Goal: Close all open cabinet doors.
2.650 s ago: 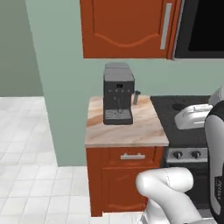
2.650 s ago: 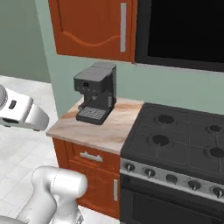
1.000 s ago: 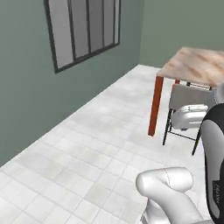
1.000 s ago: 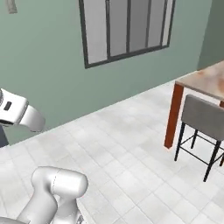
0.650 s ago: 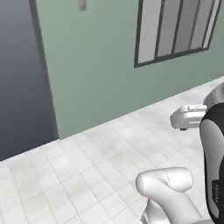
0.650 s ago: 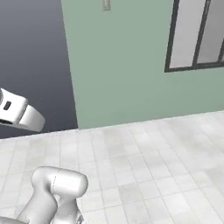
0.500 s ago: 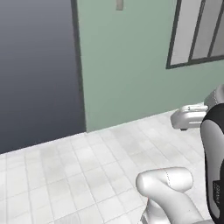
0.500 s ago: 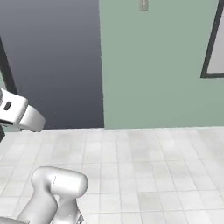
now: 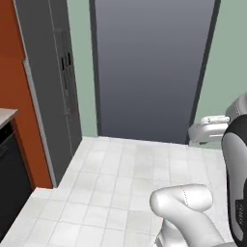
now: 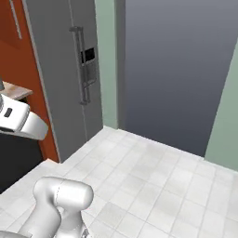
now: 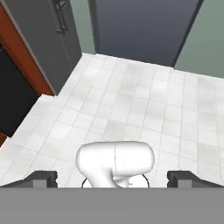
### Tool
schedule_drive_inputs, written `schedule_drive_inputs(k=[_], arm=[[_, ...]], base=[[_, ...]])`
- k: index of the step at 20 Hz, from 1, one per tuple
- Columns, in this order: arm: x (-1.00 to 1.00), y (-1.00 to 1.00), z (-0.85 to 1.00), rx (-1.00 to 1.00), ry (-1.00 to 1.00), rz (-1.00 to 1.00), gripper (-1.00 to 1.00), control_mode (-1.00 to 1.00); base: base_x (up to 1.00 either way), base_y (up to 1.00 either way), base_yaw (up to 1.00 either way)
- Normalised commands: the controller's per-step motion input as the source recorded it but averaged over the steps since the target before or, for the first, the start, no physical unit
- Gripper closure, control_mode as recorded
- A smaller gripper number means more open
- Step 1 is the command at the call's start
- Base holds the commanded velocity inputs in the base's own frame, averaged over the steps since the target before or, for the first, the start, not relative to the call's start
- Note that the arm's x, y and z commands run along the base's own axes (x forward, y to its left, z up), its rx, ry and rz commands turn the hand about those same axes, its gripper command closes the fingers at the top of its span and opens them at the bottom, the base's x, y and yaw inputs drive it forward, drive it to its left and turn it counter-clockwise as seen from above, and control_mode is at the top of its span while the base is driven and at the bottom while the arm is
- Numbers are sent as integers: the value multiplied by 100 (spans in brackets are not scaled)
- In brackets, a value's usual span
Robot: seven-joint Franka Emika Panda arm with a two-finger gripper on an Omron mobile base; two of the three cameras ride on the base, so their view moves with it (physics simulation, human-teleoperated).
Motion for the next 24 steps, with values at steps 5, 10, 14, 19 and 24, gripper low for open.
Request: schedule_drive_inputs(k=[5,10,14,19,24], arm=[[0,0,0,0,0,0,-100,100],[0,0,0,0,0,0,-100,100],[0,0,0,0,0,0,-100,100],[0,0,0,0,0,0,-100,100],[0,0,0,0,0,0,-100,100]], base=[[8,8,53],[18,1,45],[34,8,60],[41,1,58],[71,-6,43]])
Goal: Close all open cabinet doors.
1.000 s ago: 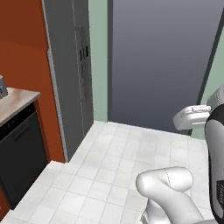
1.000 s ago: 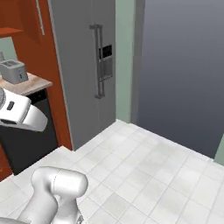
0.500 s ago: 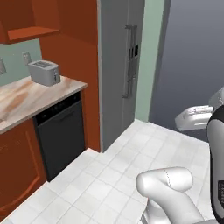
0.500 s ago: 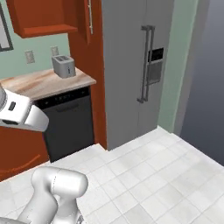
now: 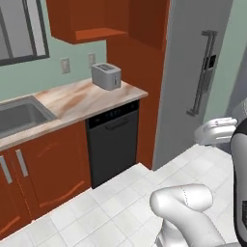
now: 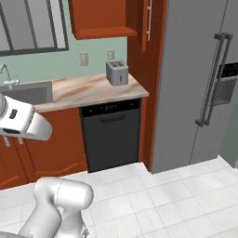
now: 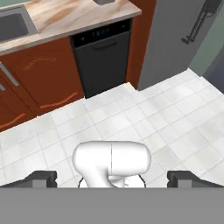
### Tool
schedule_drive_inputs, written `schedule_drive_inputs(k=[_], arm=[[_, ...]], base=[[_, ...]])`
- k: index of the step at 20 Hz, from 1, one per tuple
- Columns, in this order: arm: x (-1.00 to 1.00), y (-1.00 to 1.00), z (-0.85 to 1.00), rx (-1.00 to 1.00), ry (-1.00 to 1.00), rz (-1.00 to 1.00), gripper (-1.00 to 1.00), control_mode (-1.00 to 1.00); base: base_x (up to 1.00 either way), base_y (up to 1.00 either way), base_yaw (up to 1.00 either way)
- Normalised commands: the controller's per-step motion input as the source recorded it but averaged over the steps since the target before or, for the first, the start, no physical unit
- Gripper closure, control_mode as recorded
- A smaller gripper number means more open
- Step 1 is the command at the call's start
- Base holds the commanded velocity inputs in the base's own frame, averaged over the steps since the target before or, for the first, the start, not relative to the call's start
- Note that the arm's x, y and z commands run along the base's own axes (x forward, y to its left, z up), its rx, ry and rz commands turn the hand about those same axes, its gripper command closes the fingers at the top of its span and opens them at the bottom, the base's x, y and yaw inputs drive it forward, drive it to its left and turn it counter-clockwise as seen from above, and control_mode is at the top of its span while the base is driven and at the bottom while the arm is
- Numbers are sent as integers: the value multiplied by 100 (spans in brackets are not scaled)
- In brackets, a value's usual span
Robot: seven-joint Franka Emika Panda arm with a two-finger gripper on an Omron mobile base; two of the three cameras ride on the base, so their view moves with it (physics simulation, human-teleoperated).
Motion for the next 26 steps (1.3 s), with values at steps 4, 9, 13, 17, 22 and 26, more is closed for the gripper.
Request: schedule_drive_inputs(k=[4,9,13,17,22,26], arm=[[0,0,0,0,0,0,-100,100],[0,0,0,0,0,0,-100,100],[0,0,0,0,0,0,-100,100],[0,0,0,0,0,0,-100,100],[0,0,0,0,0,0,-100,100],[0,0,0,0,0,0,-100,100]], base=[[74,-28,34],[61,-31,23],[55,-29,18],[53,-15,26],[58,-36,38],[44,-49,33]])
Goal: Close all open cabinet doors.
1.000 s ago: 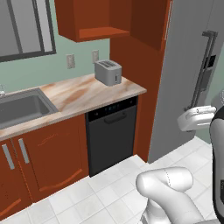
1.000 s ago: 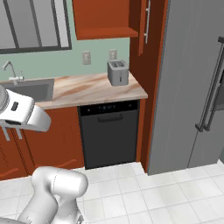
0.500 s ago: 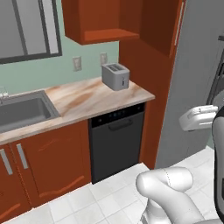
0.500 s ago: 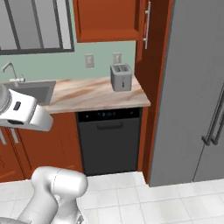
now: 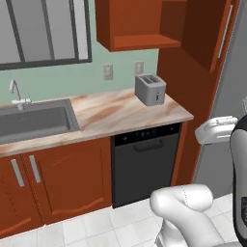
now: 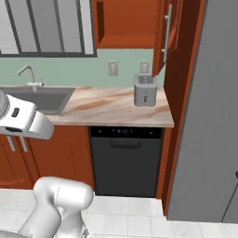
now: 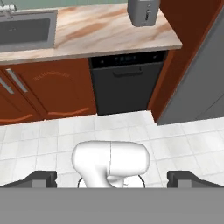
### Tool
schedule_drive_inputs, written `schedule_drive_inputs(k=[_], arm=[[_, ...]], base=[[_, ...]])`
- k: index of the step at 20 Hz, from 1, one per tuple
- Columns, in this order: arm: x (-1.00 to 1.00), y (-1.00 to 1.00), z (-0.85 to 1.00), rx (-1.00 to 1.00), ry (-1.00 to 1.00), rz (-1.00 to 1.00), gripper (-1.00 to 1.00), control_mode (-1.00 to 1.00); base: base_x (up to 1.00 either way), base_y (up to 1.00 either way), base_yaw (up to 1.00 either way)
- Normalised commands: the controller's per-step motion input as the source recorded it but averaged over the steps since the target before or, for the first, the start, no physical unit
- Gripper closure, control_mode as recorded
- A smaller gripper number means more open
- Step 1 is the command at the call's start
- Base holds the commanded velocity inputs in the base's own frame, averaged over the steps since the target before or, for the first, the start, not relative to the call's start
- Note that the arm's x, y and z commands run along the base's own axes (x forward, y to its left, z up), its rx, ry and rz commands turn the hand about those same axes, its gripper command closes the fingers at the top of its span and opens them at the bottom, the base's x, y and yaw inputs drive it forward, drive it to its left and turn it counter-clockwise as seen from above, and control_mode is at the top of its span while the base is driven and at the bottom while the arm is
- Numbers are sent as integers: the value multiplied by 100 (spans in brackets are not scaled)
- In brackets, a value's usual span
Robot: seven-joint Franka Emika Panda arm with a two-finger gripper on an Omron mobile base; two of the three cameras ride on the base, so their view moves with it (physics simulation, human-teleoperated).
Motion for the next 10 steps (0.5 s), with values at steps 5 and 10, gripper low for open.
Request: schedule_drive_inputs(k=[5,10], arm=[[0,0,0,0,0,0,-100,100],[0,0,0,0,0,0,-100,100]], base=[[42,-48,20],[50,-31,10]])
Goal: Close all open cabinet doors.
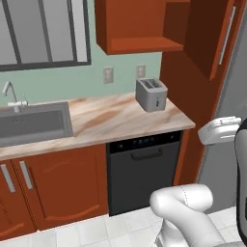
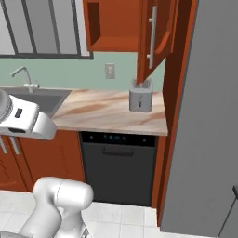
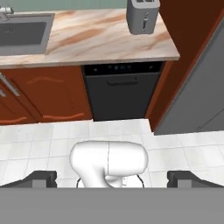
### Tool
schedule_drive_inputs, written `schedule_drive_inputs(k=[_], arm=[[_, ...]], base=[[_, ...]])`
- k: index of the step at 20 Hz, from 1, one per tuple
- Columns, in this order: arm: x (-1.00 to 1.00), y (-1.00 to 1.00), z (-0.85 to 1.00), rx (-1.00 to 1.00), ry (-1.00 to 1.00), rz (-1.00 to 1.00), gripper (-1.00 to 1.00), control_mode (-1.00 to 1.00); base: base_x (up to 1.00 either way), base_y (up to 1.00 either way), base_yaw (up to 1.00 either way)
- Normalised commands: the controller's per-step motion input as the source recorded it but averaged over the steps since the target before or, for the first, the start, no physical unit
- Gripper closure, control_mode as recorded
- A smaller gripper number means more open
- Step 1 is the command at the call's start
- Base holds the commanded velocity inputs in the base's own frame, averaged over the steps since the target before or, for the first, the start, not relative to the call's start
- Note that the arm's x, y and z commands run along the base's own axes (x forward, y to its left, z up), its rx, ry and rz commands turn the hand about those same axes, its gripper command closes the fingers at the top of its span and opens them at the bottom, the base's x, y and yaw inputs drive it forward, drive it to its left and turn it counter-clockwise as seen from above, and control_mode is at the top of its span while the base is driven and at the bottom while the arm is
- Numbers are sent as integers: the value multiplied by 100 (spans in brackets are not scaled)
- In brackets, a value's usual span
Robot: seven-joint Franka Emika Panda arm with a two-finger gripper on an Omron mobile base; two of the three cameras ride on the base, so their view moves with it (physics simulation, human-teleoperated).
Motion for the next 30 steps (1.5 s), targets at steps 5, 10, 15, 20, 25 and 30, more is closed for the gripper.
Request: schedule_drive_inputs(k=[5,10,15,20,25,30], arm=[[0,0,0,0,0,0,-100,100],[0,0,0,0,0,0,-100,100],[0,0,0,0,0,0,-100,100],[0,0,0,0,0,0,-100,100],[0,0,0,0,0,0,-100,100],[0,0,0,0,0,0,-100,100]], base=[[55,-22,1],[63,-31,0],[67,-27,9],[60,-22,20],[53,-33,22],[24,-37,10]])
